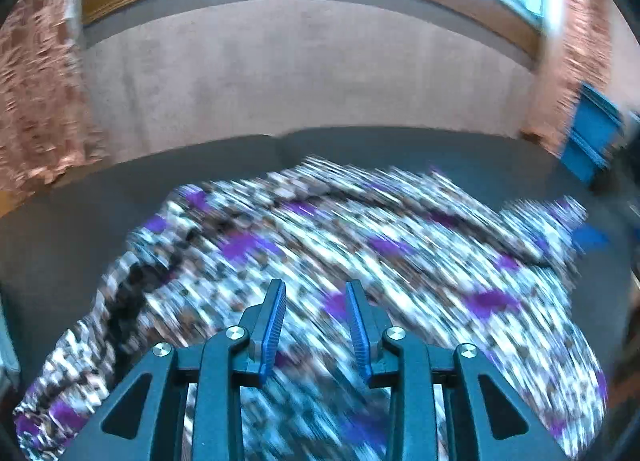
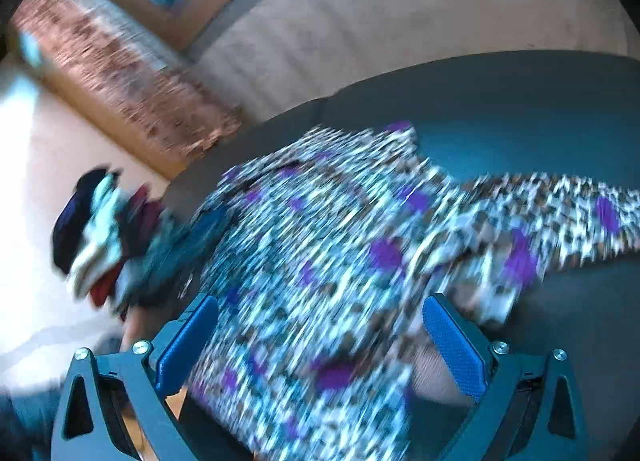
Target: Fold clothes
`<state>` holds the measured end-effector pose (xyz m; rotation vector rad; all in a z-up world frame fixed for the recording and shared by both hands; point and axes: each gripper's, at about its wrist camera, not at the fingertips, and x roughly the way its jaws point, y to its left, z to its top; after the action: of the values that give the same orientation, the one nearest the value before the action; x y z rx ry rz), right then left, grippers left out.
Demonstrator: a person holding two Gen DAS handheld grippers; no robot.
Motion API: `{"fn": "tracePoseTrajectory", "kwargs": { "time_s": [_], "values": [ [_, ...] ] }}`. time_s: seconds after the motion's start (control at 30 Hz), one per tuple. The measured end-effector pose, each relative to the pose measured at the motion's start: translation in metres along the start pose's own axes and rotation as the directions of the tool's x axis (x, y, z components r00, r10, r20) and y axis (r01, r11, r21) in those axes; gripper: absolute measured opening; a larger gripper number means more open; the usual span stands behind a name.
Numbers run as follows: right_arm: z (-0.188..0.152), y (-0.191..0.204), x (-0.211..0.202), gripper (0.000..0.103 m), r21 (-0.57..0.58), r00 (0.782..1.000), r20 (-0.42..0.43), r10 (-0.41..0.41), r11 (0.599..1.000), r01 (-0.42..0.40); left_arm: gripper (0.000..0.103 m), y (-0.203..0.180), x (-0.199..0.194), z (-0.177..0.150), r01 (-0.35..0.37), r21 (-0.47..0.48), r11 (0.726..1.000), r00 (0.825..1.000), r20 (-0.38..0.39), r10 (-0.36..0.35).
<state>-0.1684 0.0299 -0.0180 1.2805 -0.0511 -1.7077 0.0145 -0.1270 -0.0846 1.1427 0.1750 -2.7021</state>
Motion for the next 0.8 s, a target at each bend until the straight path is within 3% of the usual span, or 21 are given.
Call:
{"fn": "tracePoseTrajectory", "kwargs": {
  "time_s": [0.07, 0.1, 0.17, 0.23, 0.4, 0.43, 0.53, 0.6, 0.7, 0.8],
  "values": [
    [0.02, -0.022, 0.011, 0.103, 0.02, 0.997, -0.013, -0.07, 0.997, 0.071, 0.031, -0.009, 0.006, -0.017, -0.039, 0.091, 0.995, 0.998, -0.052, 0.044],
    [0.027, -0.034, 0.019, 0.103, 0.036, 0.992, -0.026, -0.127, 0.991, 0.128, 0.036, -0.007, 0.01, -0.024, -0.049, 0.104, 0.993, 0.996, -0.065, 0.056],
    [0.04, -0.062, 0.034, 0.103, 0.083, 0.973, -0.053, -0.224, 0.97, 0.228, 0.042, 0.008, 0.013, -0.022, -0.029, 0.057, 0.998, 0.997, -0.068, 0.033],
    [0.043, -0.087, 0.027, 0.103, 0.098, 0.961, -0.036, -0.273, 0.956, 0.275, 0.046, 0.024, 0.023, -0.013, -0.044, 0.007, 0.999, 0.996, -0.074, 0.044],
    [0.053, -0.134, 0.0, 0.103, 0.076, 0.84, -0.031, -0.542, 0.837, 0.542, 0.06, 0.046, 0.05, 0.013, -0.112, -0.05, 0.992, 0.99, -0.089, 0.107],
    [0.056, -0.142, -0.006, 0.103, 0.097, 0.828, -0.033, -0.56, 0.822, 0.56, 0.06, 0.048, 0.054, 0.018, -0.113, -0.059, 0.992, 0.99, -0.095, 0.107],
    [0.063, -0.149, -0.029, 0.103, 0.166, 0.842, -0.022, -0.539, 0.829, 0.535, 0.06, 0.052, 0.058, 0.026, -0.112, -0.091, 0.99, 0.989, -0.107, 0.102],
    [0.058, -0.124, -0.039, 0.103, 0.125, 0.864, 0.016, -0.504, 0.858, 0.498, 0.057, 0.049, 0.052, 0.023, -0.123, -0.1, 0.987, 0.987, -0.117, 0.111],
    [0.029, -0.067, -0.046, 0.103, 0.008, 0.931, 0.042, -0.363, 0.932, 0.363, 0.054, 0.038, 0.027, 0.01, -0.109, -0.117, 0.987, 0.989, -0.109, 0.097],
    [-0.021, -0.012, -0.039, 0.103, -0.12, 0.985, -0.038, -0.17, 0.979, 0.165, 0.054, 0.024, -0.004, -0.008, -0.086, -0.096, 0.992, 0.994, -0.073, 0.079]
  ]
}}
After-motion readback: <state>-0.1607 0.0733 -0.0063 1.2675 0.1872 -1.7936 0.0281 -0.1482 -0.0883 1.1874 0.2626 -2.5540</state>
